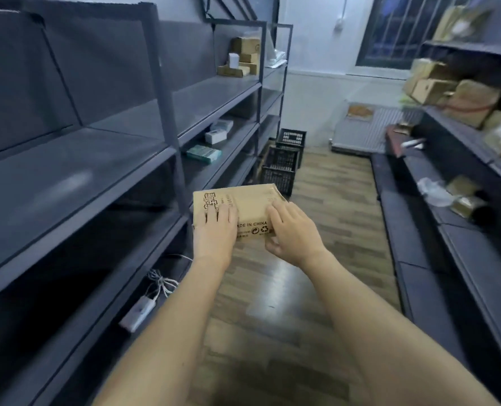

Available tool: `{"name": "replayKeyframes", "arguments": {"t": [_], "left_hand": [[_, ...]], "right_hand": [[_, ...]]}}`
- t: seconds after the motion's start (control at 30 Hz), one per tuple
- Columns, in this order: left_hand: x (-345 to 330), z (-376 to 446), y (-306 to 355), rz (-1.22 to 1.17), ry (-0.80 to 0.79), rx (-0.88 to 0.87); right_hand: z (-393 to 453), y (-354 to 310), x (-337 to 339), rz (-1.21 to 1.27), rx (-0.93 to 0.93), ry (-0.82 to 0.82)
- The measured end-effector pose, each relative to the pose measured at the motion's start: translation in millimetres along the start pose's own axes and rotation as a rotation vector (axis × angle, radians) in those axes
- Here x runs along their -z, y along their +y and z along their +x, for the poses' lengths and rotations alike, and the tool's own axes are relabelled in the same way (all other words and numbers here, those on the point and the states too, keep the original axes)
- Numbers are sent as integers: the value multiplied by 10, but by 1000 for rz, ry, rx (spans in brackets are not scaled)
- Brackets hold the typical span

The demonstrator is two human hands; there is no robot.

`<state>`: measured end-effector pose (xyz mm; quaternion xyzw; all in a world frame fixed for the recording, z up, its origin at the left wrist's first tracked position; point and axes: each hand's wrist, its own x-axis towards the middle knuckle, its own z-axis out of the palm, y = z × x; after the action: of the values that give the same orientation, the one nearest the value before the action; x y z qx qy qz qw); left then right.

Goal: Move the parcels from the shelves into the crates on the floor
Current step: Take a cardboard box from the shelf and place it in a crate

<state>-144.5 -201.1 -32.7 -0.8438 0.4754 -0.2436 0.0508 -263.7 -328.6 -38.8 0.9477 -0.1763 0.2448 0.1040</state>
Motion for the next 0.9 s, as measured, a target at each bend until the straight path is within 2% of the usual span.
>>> {"name": "replayKeyframes", "arguments": {"t": [0.17, 0.23, 0.43, 0.63, 0.9], "left_hand": [[-105, 149, 688, -53, 33, -119], [-120, 275, 850, -60, 66, -150], [-334, 824, 1275, -87, 32, -251], [-830, 1646, 1733, -150, 31, -374], [-1366, 3125, 2138, -181, 65, -517]], "right_hand": [[-518, 521, -57, -42, -168, -109], [-591, 695, -78, -60, -208, -102], [-607, 1229, -339, -121, -292, -59], [-419, 1874, -792, -176, -399, -98], [321, 2805, -1331, -147, -560, -218]]}}
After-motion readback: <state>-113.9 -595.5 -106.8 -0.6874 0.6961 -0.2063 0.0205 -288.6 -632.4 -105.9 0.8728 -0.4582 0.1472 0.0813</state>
